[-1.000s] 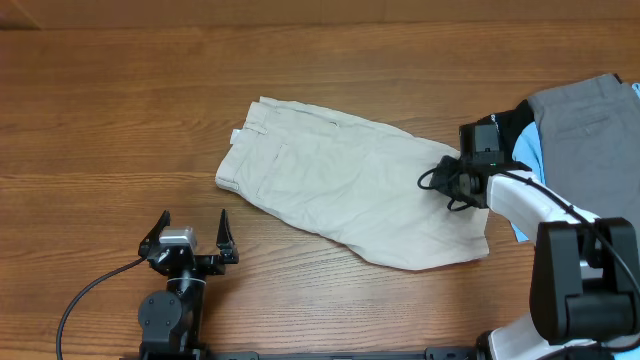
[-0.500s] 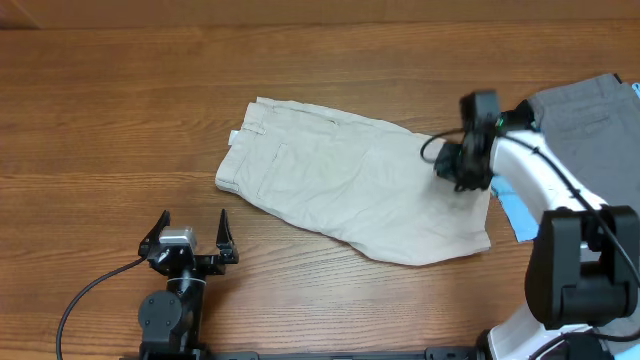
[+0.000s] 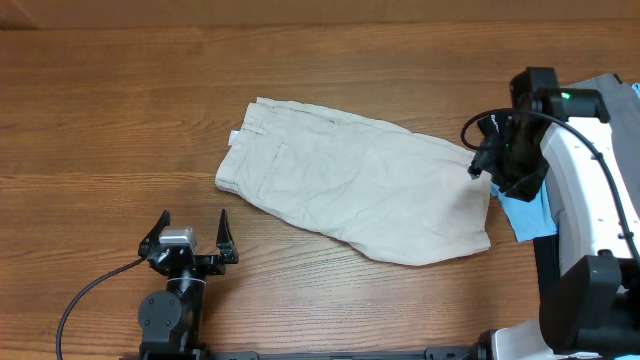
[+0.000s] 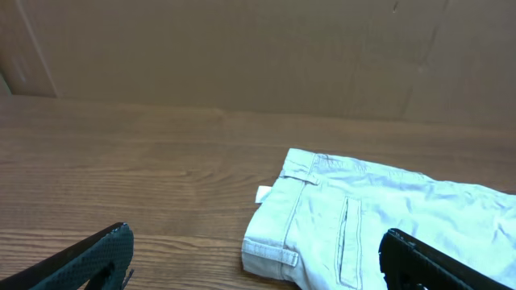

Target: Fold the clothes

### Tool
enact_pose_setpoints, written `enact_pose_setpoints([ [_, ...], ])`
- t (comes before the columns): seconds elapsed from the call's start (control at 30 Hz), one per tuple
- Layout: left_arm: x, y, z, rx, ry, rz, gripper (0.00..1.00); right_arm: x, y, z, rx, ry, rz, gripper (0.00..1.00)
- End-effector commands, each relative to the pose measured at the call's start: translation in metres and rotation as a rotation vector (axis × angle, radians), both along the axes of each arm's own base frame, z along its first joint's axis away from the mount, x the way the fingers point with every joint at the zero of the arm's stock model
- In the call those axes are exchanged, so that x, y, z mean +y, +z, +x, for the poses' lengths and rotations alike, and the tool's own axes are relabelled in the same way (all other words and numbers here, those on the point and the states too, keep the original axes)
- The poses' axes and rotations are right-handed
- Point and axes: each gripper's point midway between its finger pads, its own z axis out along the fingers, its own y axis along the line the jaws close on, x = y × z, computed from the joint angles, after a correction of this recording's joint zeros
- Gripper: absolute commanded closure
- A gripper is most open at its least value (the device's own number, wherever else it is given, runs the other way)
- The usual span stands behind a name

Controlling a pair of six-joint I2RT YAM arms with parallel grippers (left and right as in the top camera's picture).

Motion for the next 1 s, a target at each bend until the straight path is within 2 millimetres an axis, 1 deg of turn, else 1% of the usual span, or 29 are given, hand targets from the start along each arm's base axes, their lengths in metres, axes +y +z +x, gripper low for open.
enact_pose_setpoints([
  [0.0,0.003,0.001,0.000,-0.007,0.014,0.016,0.00,-0.009,-0.010,-0.010,0.030,-0.017,-0.003,0.29],
  [0.13,0.005,0.002,0.000,-0.011,0.023,0.023,0.00,-0.010,-0.014,-0.010,0.032,-0.020,-0.002,0.24],
  [0.2,0.014,0.009,0.000,-0.037,0.075,0.059,0.00,-0.010,-0.014,-0.011,0.036,-0.020,-0.002,0.21],
  [0.27,0.018,0.013,0.000,-0.056,0.099,0.061,0.00,-0.010,-0.014,-0.013,0.043,-0.020,-0.001,0.19],
  [0.33,0.018,0.007,0.000,-0.031,0.098,0.062,0.00,-0.009,-0.014,-0.015,0.050,-0.020,0.000,0.17],
  [0.37,0.018,0.006,0.000,-0.026,0.098,0.062,0.00,-0.007,-0.014,-0.015,0.051,-0.021,0.013,0.15],
  [0.4,0.017,0.010,0.000,-0.042,0.091,0.055,0.00,-0.005,-0.013,-0.015,0.052,-0.021,0.022,0.08],
  [0.43,0.008,0.013,0.000,-0.057,0.044,0.044,0.00,-0.005,-0.013,-0.015,0.052,-0.021,0.027,0.04],
  [0.47,0.000,0.018,0.001,-0.079,-0.006,0.041,0.00,-0.005,-0.013,-0.015,0.052,-0.021,0.026,0.04],
  [0.5,-0.020,0.031,-0.001,-0.127,-0.119,0.042,0.00,-0.005,-0.013,-0.016,0.054,-0.021,0.027,0.03],
  [0.57,-0.034,0.048,-0.007,-0.156,-0.200,0.040,0.00,-0.005,-0.013,-0.016,0.054,-0.021,0.027,0.03],
  [0.67,-0.034,0.068,-0.013,-0.128,-0.206,0.039,0.00,-0.004,-0.013,-0.016,0.054,-0.021,0.030,0.03],
  [0.77,-0.034,0.103,-0.021,-0.075,-0.208,0.047,0.00,-0.004,-0.013,-0.015,0.050,-0.020,0.030,0.03],
  [0.83,-0.034,0.124,-0.022,-0.019,-0.212,0.043,0.00,-0.004,-0.013,-0.015,0.052,-0.021,0.031,0.03],
  [0.87,-0.036,0.139,-0.019,0.076,-0.221,0.036,0.00,-0.004,-0.013,-0.017,0.058,-0.016,0.031,0.03],
  [0.97,-0.036,0.152,-0.010,0.286,-0.224,0.023,0.00,-0.004,-0.013,-0.020,0.069,-0.013,0.033,0.02],
])
